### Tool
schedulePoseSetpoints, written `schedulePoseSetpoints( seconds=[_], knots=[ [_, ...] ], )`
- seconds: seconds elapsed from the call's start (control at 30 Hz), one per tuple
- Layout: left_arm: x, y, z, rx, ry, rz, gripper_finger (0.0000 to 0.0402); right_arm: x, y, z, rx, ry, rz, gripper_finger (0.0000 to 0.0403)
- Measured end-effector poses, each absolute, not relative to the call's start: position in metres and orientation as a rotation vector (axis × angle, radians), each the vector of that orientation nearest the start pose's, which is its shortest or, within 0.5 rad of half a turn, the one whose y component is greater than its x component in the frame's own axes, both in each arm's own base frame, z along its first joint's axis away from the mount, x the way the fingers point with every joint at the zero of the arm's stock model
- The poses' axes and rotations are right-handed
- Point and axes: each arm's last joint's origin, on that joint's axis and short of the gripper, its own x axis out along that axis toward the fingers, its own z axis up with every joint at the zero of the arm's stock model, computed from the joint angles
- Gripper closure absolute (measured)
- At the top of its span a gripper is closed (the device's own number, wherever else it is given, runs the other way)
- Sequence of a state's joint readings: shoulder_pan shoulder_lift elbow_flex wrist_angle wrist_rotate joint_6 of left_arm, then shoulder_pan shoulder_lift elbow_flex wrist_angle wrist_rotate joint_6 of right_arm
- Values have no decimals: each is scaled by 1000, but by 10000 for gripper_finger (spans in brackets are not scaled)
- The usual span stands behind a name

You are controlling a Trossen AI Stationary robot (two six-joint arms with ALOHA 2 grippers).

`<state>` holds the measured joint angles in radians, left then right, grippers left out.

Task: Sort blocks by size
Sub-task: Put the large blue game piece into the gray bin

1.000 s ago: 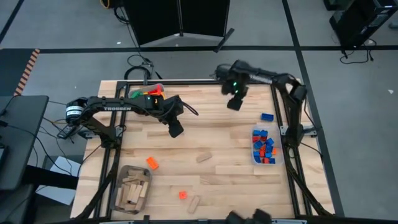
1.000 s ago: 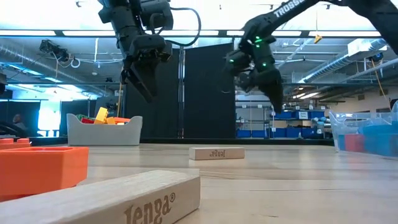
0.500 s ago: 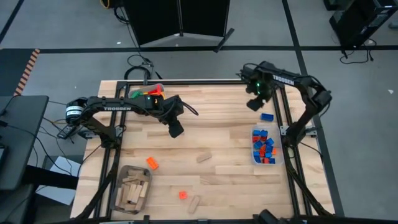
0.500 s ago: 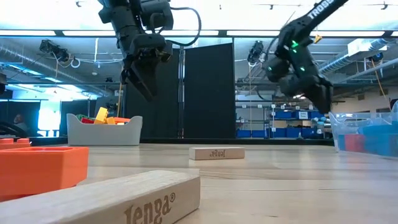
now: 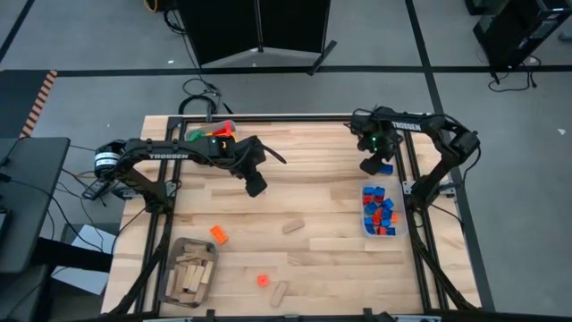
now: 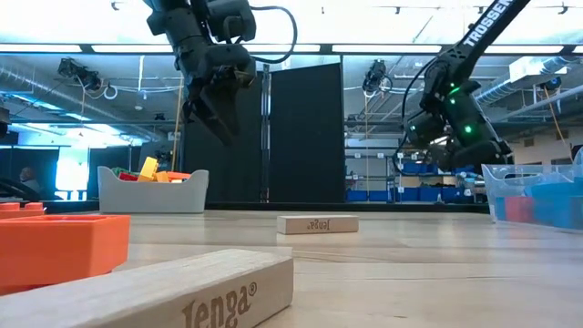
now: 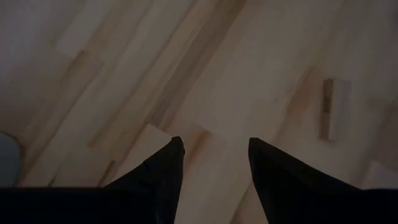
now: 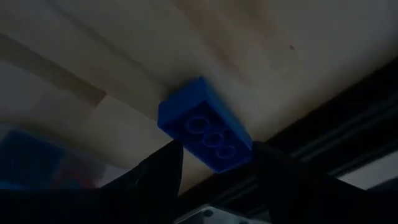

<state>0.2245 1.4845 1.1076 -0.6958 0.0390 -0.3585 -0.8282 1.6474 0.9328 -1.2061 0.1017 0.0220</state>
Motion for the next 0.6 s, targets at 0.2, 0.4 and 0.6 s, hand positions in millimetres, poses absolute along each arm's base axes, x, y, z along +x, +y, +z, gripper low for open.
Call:
schedulePoseSetpoints(
  seconds=[0.2, 0.4, 0.6],
  knots=[
    [286, 64, 247, -489, 1028, 350, 213, 153, -168, 153, 639, 1860, -539, 196],
    [286, 64, 247, -496, 1027, 353, 213, 156, -166, 146, 567, 1839, -482, 188],
    [286, 64, 247, -508, 1024, 360, 213, 158, -168, 140, 530, 1786, -489, 179]
  ],
)
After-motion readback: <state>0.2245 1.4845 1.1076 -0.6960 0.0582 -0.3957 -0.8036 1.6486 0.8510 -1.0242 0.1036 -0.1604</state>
